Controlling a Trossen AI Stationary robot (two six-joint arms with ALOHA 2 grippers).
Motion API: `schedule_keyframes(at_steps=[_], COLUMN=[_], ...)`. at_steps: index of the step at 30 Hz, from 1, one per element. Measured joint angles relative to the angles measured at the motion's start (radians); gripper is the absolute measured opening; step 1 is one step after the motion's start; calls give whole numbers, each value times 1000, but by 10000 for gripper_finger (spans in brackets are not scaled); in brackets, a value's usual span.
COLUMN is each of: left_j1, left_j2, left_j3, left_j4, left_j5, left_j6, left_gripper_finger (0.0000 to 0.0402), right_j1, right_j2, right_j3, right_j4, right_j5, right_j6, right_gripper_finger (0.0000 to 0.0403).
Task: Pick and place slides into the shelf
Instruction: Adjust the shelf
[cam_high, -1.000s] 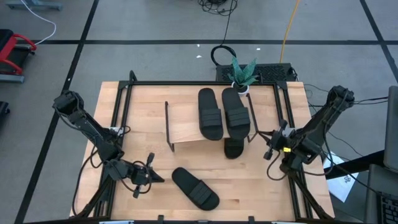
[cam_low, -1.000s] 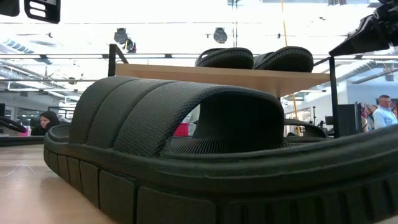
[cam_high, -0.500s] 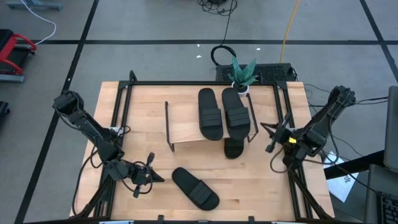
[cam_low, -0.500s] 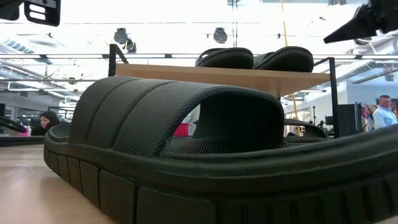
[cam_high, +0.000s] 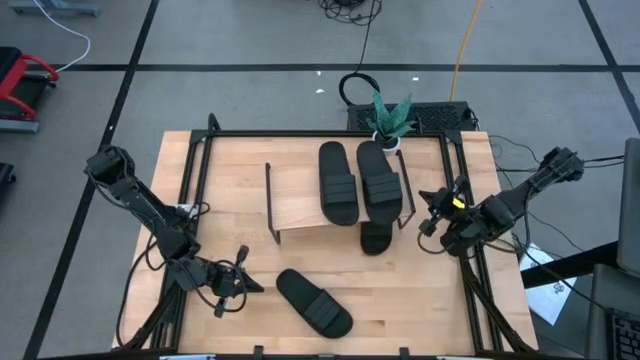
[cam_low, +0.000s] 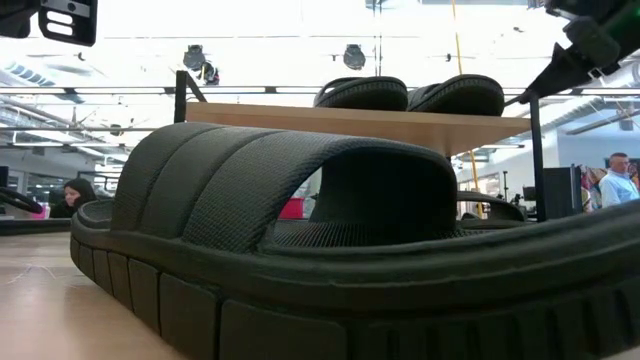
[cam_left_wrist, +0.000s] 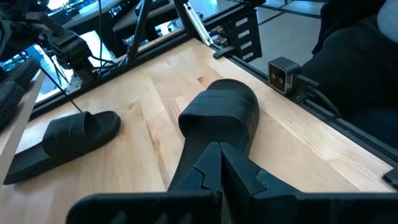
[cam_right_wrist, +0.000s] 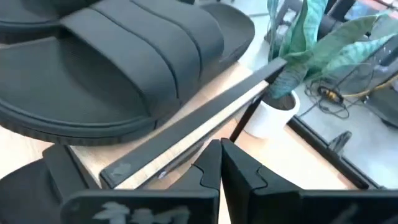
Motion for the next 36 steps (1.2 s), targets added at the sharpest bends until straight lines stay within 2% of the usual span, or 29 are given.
schedule_keyframes(at_steps=[6, 11, 16, 21, 28, 36], left_j1=[0, -2, 5, 77, 215, 259], left_j2=[0, -52, -123, -138, -135, -135], left_j3=[0, 0, 0, 0, 0, 0], left_j4=[-1, -110, -172, -188, -251, -290], left_j5=[-29, -246, -365, -486, -438, -384], left_j6=[-23, -172, -288, -362, -505, -565], left_gripper_finger=[5, 5, 5, 5, 5, 5], right_j1=[-33, -34, -34, -34, -34, -34], right_j2=[0, 0, 0, 0, 0, 0], right_j3=[-1, -1, -1, -1, -1, -2], right_j4=[67, 83, 84, 86, 87, 148], right_j5=[-94, -115, -118, -125, -145, -170], right_j6=[-119, -157, -165, -179, -194, -280], right_gripper_finger=[0, 0, 0, 0, 0, 0])
